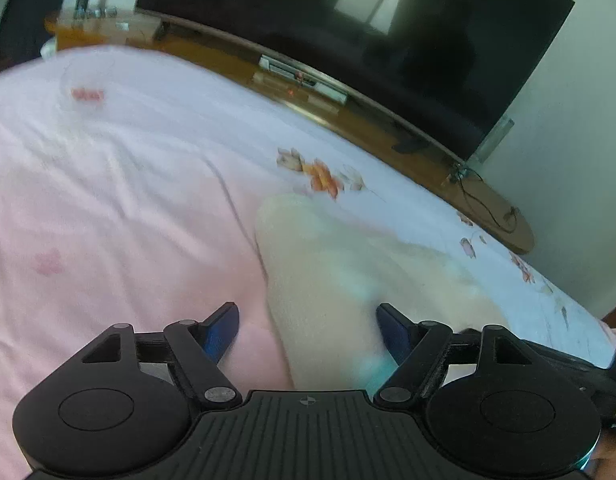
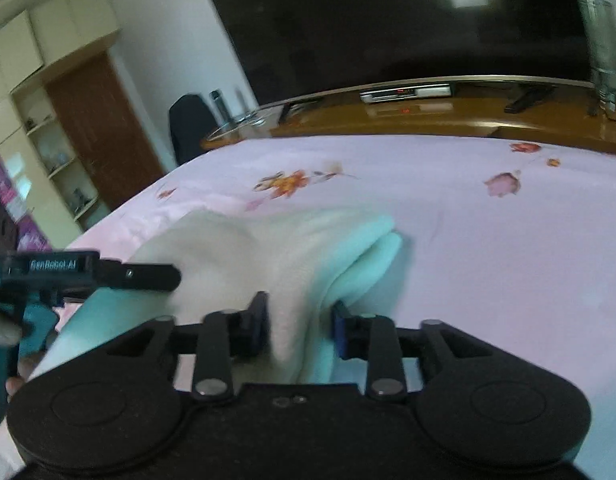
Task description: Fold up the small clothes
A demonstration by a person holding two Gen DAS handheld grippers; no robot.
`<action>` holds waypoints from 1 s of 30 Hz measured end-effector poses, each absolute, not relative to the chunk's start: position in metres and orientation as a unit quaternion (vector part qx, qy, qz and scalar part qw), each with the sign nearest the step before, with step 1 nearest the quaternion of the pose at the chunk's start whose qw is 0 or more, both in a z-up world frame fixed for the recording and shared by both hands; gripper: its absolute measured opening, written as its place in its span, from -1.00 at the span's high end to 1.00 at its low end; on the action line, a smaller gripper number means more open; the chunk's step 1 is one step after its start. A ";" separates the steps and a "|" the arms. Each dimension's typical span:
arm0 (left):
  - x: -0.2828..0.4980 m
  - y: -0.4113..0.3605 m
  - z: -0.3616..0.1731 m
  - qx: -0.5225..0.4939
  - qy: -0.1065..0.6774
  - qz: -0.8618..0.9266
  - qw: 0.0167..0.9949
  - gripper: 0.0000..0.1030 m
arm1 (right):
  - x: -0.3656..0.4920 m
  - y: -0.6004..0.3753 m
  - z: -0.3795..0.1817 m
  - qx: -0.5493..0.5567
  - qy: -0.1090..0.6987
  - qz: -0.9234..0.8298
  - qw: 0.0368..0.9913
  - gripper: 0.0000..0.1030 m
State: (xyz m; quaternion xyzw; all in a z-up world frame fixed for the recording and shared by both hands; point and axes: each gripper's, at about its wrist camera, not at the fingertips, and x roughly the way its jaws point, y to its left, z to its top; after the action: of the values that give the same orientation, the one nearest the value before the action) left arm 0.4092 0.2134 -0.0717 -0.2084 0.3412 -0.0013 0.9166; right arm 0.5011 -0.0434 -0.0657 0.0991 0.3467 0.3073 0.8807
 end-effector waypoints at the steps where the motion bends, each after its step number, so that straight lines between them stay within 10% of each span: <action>1: 0.403 0.215 -0.062 -0.197 0.317 0.009 0.928 -0.46 | 0.499 -0.047 -0.060 0.106 0.346 0.301 0.882 0.25; 30: 0.305 0.173 -0.072 -0.075 0.404 0.042 0.911 -0.70 | 0.393 -0.042 -0.034 -0.011 0.376 0.282 0.883 0.39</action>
State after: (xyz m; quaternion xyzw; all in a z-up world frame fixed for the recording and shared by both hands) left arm 0.3046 0.1729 -0.0724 -0.0755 0.4038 0.0423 0.9107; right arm 0.3925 -0.0415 -0.0336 -0.0107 0.3759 0.2825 0.8825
